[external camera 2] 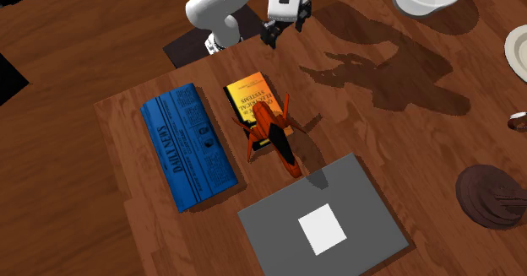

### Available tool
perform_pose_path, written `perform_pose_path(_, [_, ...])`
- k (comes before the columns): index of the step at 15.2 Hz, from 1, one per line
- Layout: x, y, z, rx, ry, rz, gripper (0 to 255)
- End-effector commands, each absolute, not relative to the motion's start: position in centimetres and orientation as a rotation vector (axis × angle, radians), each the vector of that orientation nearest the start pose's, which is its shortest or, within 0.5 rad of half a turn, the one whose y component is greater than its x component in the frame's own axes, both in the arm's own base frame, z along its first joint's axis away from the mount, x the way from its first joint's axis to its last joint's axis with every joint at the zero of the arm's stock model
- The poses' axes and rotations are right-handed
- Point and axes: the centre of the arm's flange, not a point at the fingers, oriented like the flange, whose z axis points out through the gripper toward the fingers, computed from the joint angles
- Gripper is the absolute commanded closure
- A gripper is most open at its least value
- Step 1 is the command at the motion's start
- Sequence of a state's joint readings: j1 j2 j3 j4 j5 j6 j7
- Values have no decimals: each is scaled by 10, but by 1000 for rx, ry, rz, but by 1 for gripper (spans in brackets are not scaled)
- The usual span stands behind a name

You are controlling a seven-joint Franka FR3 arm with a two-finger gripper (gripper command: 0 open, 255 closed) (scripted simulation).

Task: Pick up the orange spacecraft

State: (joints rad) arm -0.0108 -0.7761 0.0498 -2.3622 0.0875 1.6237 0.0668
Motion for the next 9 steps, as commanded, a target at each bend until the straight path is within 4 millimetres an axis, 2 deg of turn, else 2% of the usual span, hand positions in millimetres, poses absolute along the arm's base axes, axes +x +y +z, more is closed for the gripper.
perform_pose_path(1, [314,26,589,-3086,68,-53,0])
perform_pose_path(9, [393,-52,605,-3063,61,-7,0])
